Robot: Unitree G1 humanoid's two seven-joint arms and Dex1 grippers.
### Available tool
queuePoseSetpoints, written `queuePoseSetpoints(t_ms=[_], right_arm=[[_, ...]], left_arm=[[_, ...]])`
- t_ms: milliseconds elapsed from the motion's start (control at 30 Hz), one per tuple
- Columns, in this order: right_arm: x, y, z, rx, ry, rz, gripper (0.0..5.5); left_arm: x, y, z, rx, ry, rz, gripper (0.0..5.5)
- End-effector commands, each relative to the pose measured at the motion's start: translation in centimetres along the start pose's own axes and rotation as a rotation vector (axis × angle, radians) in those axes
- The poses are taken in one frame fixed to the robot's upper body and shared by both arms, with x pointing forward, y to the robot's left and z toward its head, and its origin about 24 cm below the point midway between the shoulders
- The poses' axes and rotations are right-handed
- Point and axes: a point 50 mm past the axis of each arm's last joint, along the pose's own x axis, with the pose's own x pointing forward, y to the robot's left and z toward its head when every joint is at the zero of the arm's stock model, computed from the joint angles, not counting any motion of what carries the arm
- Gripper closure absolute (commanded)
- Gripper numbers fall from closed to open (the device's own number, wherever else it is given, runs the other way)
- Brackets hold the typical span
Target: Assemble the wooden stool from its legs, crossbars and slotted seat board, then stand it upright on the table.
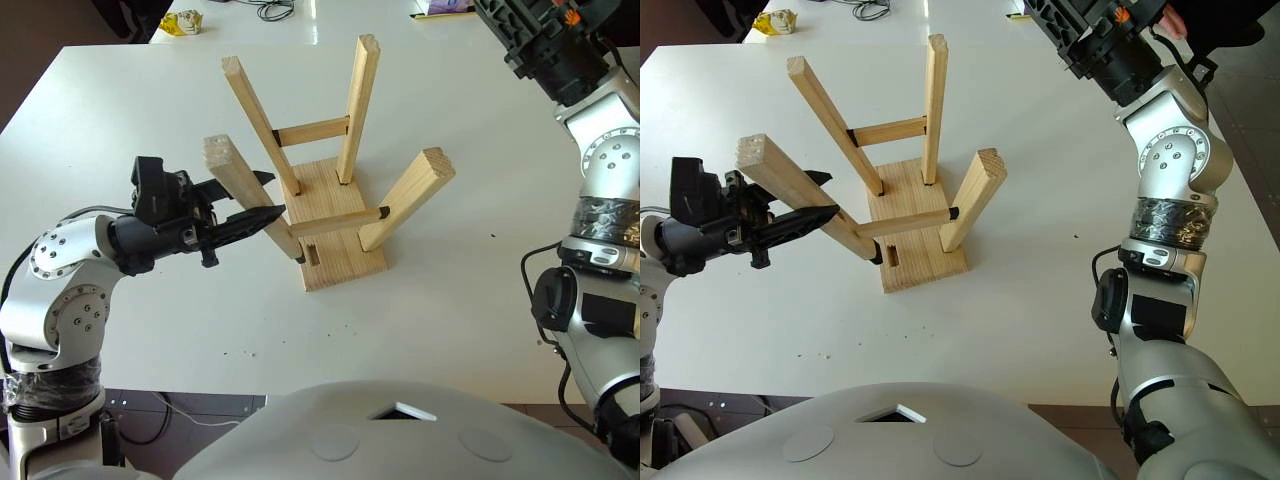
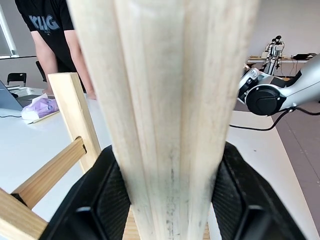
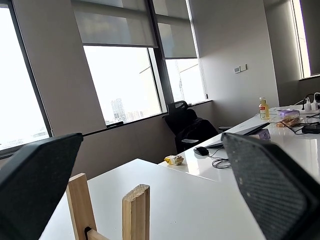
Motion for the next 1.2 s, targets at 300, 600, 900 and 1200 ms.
queuePoseSetpoints(t_ms=[300,600,900,1200], right_arm=[[0.1,-0.4,0.5,0.008,0.03,-0.003,0.38],[0.4,-0.1,-0.3,0.064,0.072,0.013,0.38],[1.0,0.0,-0.4,0.082,0.087,0.035,0.38],[1.3,0.1,-1.4,0.102,0.134,0.038,0.38]], left_arm=[[0.9,-3.8,-3.3,0.016,0.04,0.105,3.45],[2.6,-7.2,-2.7,0.067,-0.133,0.332,3.46],[1.4,-6.9,-4.9,0.077,-0.064,0.356,3.46],[2.7,-7.3,-6.1,0.096,-0.09,0.343,3.46]])
